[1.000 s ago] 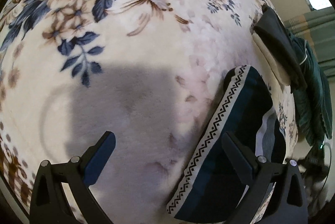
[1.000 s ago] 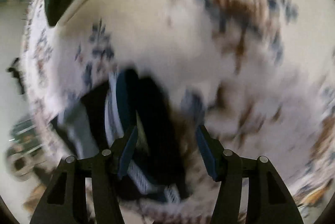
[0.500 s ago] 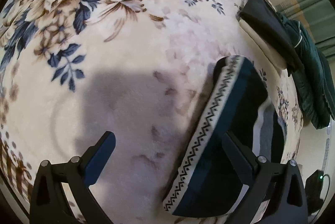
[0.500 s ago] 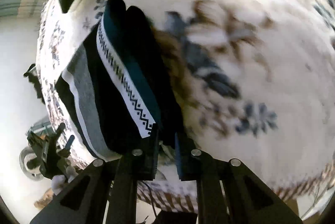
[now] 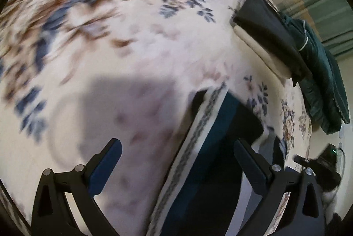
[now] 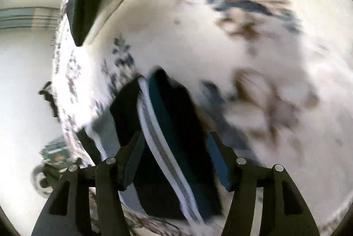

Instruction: Fold small clothes

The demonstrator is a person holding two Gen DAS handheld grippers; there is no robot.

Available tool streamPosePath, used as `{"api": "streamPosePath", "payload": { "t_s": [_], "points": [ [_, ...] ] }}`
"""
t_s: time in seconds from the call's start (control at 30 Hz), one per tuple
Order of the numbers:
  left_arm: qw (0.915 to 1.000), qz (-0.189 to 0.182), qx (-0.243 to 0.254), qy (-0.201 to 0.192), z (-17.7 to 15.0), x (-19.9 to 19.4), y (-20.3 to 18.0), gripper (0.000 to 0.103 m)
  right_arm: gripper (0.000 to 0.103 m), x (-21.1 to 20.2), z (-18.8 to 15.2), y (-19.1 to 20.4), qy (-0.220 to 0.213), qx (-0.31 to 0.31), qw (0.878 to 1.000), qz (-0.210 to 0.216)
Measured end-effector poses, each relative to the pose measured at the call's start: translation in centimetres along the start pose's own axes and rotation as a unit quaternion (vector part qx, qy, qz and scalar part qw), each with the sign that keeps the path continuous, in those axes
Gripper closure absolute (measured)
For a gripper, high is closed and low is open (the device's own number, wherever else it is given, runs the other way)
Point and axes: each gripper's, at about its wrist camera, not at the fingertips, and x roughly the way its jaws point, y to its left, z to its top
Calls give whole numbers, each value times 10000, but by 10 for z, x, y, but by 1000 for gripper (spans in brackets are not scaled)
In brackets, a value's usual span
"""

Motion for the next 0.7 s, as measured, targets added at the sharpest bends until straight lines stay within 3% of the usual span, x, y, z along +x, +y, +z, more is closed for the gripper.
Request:
{"api": "streamPosePath", "payload": {
  "t_s": [0.1,0.17,0.2,0.43,0.6,0.67,0.7],
  "points": [
    [9996,-126,246,115,20,26,-14,3,42,34,26,6,242,105,9993,258],
    [9989,-143,389,210,30,42,-21,42,86,44,30,14,168,38,9995,271],
    [9985,-205,400,321,34,48,-23,81,95,42,30,17,4,-77,9998,190],
    [9972,-612,-375,195,44,49,3,89,103,14,65,17,-1049,216,9942,86],
    [9942,-680,-820,149,52,36,22,88,100,16,83,15,-647,105,9977,194],
    [9930,-732,-919,155,54,29,26,87,85,18,83,18,-347,-89,9992,191],
    [9930,-723,-928,136,55,26,27,79,59,20,82,19,-247,-146,9994,216]
  ]
}}
